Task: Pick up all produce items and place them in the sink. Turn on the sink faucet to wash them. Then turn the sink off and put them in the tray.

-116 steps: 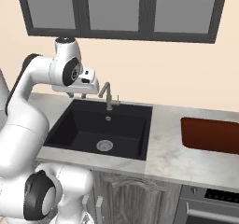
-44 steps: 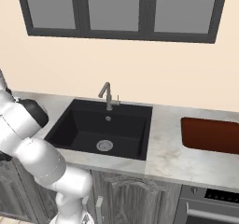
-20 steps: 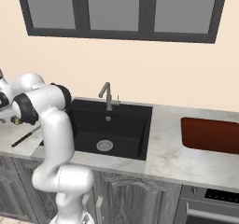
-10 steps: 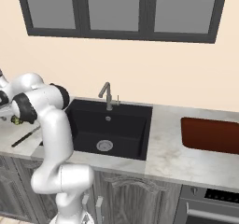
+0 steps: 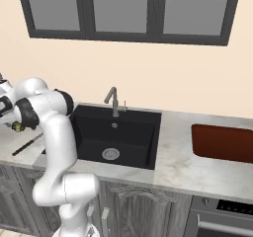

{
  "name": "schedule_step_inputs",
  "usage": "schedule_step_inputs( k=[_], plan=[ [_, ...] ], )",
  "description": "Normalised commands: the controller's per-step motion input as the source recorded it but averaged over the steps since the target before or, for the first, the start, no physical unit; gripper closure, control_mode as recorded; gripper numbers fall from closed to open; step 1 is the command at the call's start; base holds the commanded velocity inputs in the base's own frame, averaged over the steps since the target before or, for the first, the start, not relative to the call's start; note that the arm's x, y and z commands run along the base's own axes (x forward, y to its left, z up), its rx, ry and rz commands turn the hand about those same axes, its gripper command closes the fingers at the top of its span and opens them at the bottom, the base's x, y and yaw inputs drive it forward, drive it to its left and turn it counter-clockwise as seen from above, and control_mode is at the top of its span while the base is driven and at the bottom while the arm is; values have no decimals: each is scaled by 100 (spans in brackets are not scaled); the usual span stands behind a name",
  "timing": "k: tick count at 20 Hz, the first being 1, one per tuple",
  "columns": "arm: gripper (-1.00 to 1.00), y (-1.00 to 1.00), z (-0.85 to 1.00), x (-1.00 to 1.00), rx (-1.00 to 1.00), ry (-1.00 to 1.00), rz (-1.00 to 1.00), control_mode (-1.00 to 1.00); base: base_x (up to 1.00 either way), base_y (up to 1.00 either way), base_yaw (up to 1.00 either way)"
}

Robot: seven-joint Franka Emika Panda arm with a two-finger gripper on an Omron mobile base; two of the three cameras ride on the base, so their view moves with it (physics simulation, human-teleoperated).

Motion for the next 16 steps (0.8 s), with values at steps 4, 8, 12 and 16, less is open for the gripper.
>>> schedule_step_inputs(
  k=[4,8,12,16],
  plan=[
    [-100,4,-10,13,0,0,-1,-100,0,0,0],
    [-100,2,-12,0,0,0,0,-100,0,0,0],
    [-100,4,-12,0,0,0,0,-100,0,0,0],
    [-100,2,-14,2,0,0,0,-100,0,0,0]
  ],
)
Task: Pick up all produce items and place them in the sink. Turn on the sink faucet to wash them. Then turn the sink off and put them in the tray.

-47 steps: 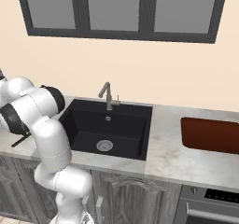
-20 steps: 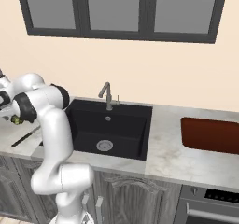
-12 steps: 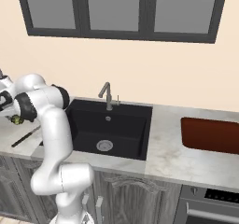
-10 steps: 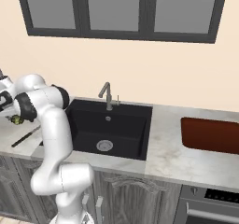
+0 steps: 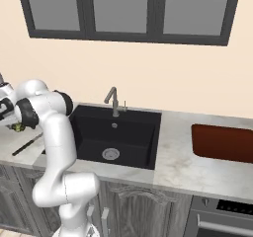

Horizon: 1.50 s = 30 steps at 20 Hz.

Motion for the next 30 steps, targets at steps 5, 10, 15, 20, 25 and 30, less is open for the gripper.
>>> schedule_step_inputs(
  k=[5,10,15,20,25,30],
  plan=[
    [-100,1,-14,15,0,0,0,-100,0,0,0],
    [-100,3,-11,23,0,0,0,-100,0,0,0],
    [-100,13,-14,9,0,2,0,-100,0,0,0],
    [-100,10,-22,0,0,2,0,-100,0,0,0],
    [100,10,-23,0,0,5,0,-100,0,0,0],
    [100,1,-16,0,0,3,0,-100,0,0,0]
  ],
)
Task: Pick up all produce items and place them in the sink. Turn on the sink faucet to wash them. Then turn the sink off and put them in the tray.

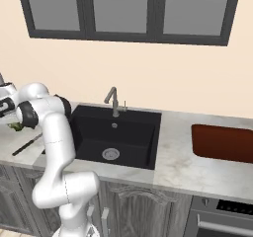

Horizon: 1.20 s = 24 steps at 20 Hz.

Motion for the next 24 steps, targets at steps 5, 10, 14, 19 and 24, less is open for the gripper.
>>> schedule_step_inputs(
  k=[5,10,14,19,24],
  plan=[
    [100,-14,19,-4,0,-2,-1,-100,0,0,0],
    [100,-34,35,-20,4,-5,-9,-100,0,0,0],
    [100,-49,36,-25,8,-6,-4,-100,0,0,0],
    [100,-60,30,-23,8,-14,0,-100,0,0,0],
    [100,-70,30,-12,8,-17,0,-100,0,0,0]
  ],
)
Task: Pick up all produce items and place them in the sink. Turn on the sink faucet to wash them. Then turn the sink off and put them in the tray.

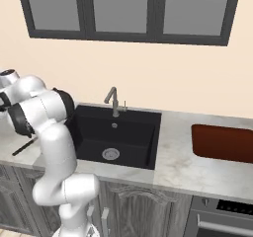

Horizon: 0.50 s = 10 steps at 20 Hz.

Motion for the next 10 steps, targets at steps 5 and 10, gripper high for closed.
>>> schedule_step_inputs(
  k=[5,10],
  plan=[
    [100,-81,46,-2,11,-6,0,-100,0,0,0],
    [100,-68,28,0,9,10,0,-100,0,0,0]
  ],
)
